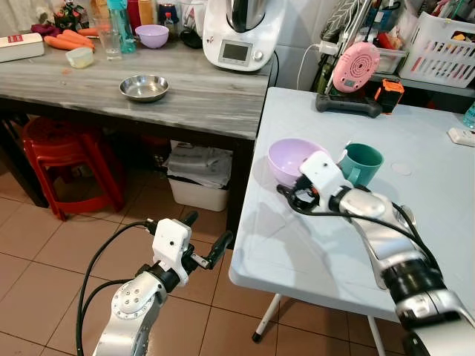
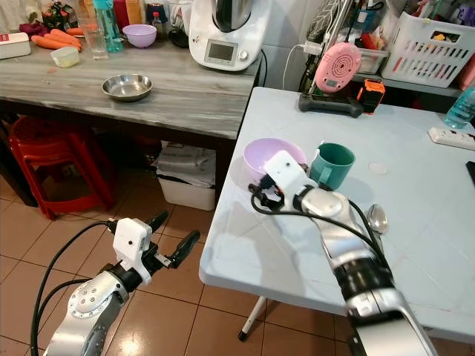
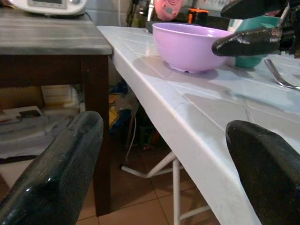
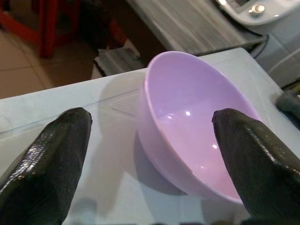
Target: Setting the table
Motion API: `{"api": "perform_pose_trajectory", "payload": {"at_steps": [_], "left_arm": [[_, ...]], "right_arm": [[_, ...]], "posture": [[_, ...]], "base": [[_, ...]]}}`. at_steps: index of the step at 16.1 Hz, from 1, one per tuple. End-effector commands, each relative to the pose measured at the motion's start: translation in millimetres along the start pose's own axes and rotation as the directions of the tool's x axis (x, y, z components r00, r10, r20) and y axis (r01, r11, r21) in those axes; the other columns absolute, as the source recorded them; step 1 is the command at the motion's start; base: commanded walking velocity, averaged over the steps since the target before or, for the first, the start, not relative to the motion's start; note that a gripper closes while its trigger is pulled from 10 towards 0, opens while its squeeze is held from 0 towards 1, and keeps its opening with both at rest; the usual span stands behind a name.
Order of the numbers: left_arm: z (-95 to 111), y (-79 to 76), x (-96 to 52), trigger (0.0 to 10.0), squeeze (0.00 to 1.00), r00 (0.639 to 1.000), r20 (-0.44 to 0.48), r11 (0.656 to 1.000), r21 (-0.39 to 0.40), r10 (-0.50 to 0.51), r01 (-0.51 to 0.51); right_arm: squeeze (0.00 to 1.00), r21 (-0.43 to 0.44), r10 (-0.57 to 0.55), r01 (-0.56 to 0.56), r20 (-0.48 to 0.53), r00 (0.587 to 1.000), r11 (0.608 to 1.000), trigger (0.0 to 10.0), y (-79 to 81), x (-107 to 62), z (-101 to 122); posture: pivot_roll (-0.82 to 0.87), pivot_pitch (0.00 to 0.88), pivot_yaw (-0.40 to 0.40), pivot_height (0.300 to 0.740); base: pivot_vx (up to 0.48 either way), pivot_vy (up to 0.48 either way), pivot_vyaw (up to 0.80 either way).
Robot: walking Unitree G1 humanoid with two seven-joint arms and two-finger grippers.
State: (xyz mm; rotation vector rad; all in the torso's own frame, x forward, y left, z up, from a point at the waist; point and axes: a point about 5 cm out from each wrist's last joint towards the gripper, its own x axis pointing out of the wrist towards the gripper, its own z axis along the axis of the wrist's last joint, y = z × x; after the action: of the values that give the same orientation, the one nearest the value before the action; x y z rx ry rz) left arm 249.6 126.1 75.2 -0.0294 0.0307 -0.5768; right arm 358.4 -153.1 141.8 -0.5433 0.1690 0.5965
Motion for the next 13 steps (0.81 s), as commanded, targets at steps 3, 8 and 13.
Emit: {"api": "perform_pose_trajectory", "payload": {"at_steps": [3, 8, 13], "left_arm": [[1.0, -4.4, 1.7, 10.0, 0.0, 1.0, 0.012, 1.0, 0.006, -0.023, 0.023], [11.0, -6.5, 3.7, 10.0, 0.0, 0.996, 0.068, 0.997, 0.043, -0.064, 0.061], [10.6, -7.0, 4.5, 10.0, 0.0, 0.995, 0.066, 0.997, 0.044, -0.072, 0.069]], "right_arm": [[0.0, -0.054, 0.035, -0.036, -0.023, 0.999, 0.998, 10.0, -4.7, 7.6, -0.2], [0.0, -0.097, 0.005, -0.014, -0.09, 0.996, 0.995, 4.7, -21.2, 9.9, -9.7], [0.0, -0.118, -0.007, -0.01, -0.144, 0.99, 0.993, 0.0, -21.3, 9.3, -24.1]], "posture": [[0.02, 0.0, -0.081, 0.74], [0.02, 0.0, -0.062, 0.74], [0.03, 0.0, -0.056, 0.74]], "base": [[0.0, 0.0, 0.0], [0.0, 0.0, 0.0], [0.0, 0.0, 0.0]]}}
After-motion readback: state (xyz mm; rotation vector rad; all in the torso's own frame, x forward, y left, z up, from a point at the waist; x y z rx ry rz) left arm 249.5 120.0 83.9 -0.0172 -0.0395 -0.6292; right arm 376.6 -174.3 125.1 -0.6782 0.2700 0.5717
